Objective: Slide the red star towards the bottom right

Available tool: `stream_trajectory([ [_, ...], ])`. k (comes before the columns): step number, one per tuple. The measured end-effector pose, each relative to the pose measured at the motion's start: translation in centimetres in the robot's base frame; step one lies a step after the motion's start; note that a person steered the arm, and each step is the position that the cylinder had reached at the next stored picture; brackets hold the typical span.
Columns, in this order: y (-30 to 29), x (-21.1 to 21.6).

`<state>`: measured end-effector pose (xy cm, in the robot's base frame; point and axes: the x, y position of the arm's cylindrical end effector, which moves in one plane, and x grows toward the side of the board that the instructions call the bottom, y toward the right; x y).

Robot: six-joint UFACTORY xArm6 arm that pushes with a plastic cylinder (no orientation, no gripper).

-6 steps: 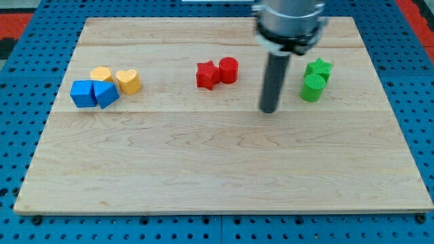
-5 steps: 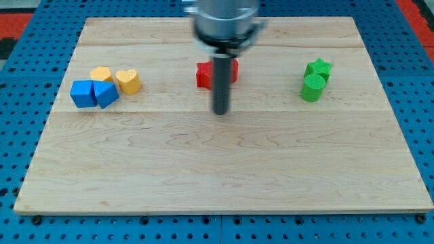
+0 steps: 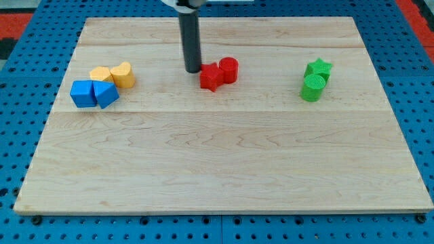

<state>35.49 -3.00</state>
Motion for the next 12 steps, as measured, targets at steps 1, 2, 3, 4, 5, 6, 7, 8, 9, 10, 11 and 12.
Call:
stream_trajectory([
  [1, 1.3, 5.0],
  [2, 3.0, 7.9],
  [3, -0.7, 6.5],
  [4, -2.7, 3.4],
  [5, -1.7, 1.3],
  [6, 2.5, 3.4],
  [7, 7.8, 9.4],
  [8, 8.8, 12.4],
  [9, 0.0, 11.8],
  [10, -0.6, 7.4],
  [11, 1.8, 4.8],
  [12, 8.7, 5.9],
])
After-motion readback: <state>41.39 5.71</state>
